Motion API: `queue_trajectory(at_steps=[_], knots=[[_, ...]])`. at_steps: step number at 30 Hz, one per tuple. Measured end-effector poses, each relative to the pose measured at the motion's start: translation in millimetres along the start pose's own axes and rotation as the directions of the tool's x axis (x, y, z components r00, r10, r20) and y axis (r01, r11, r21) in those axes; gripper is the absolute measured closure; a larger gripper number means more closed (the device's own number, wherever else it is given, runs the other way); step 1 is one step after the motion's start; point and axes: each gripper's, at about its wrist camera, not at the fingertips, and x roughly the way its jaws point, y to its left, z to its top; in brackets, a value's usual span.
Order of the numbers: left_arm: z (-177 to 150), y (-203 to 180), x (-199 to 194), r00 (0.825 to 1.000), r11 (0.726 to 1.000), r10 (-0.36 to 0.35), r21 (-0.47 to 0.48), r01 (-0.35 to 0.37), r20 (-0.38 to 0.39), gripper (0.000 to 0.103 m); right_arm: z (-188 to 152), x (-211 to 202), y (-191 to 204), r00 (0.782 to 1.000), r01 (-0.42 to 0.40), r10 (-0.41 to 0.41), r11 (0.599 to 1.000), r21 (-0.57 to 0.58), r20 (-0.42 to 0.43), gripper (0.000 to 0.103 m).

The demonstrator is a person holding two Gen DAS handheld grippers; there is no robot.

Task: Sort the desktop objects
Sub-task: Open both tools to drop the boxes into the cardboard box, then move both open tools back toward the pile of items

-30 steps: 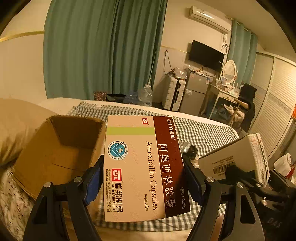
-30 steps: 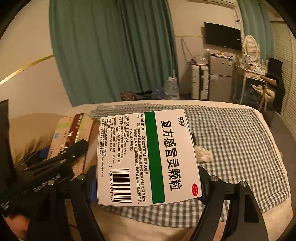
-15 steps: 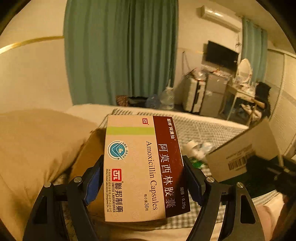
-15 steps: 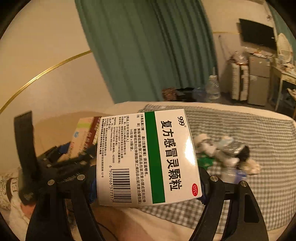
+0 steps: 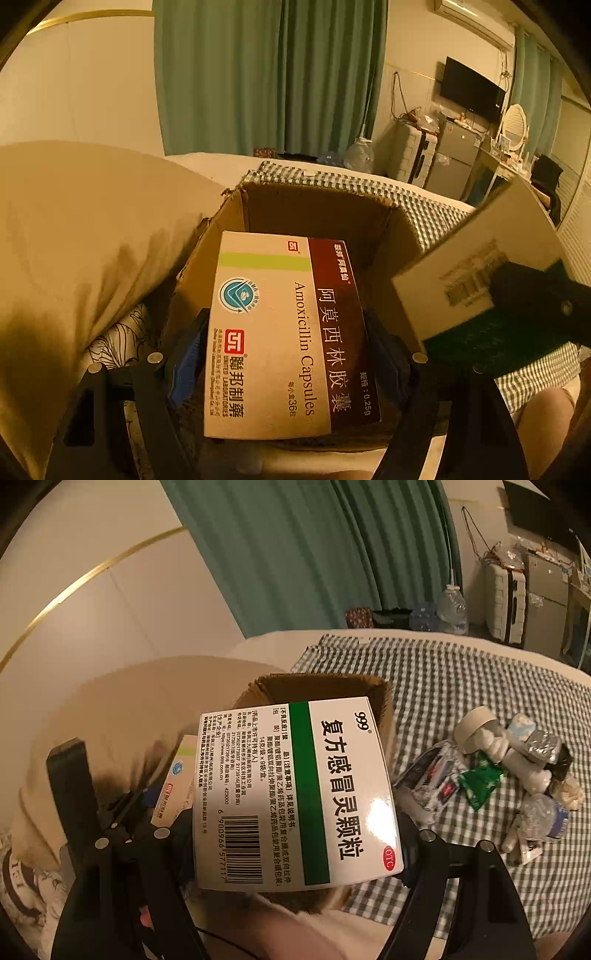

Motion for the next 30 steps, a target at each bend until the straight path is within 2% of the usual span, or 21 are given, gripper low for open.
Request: queue_trajectory(at_steps=[5,7,8,9,11,13,18,24,27,30], knots=[[-7.1,5.8,10.7,0.999,0.999,0.043,0.023,-0.043,-0.011,0.023,4.5,22.5,8.7,1.0,0.022,-0.022,1.0,-0.002,-0.016,0.024],[-3.8,8.1,15.2,0.999,0.999,0.042,0.009,-0.042,-0.026,0.022,4.4,27.2,8.5,0.999,0.029,-0.029,1.0,0.004,-0.017,0.019],[-4.6,8.9,15.8,0.999,0.999,0.044,0.004,-0.044,-0.027,0.02,4.2,28.4,8.0,0.999,0.029,-0.029,1.0,0.009,-0.014,0.01],[-5.5,9.8,14.7,0.998,0.999,0.051,-0.002,-0.051,-0.025,0.018,3.4,27.3,7.4,0.999,0.032,-0.032,0.999,0.013,-0.001,0.008],[-5.8,11.2,9.7,0.998,0.998,0.058,-0.009,-0.058,-0.005,0.007,4.5,23.0,7.7,0.999,0.042,-0.042,0.999,0.014,0.021,0.008],[-4.7,11.7,5.6,0.998,0.998,0.056,-0.015,-0.055,0.014,0.004,5.6,18.7,7.4,0.998,0.054,-0.055,0.998,0.012,0.03,0.008],[0.0,1.8,-2.8,0.998,0.998,0.056,-0.006,-0.055,0.031,0.003,4.2,-3.5,-2.8,0.995,0.078,-0.079,0.997,0.016,0.066,0.008],[-0.9,-27.2,-16.0,0.998,0.999,0.032,0.029,-0.034,0.054,0.003,-4.4,-47.8,-38.5,0.98,0.151,-0.152,0.988,0.021,0.131,0.008],[-0.7,-50.4,-22.9,0.998,0.999,-0.014,0.035,0.012,0.061,0.002,-12.5,-75.4,-69.2,0.963,0.204,-0.209,0.978,0.045,0.173,0.008],[4.1,-81.0,-24.4,0.995,0.998,-0.066,-0.007,0.066,0.073,0.0,-23.1,-94.4,-103.5,0.943,0.276,-0.283,0.959,0.065,0.176,0.008]])
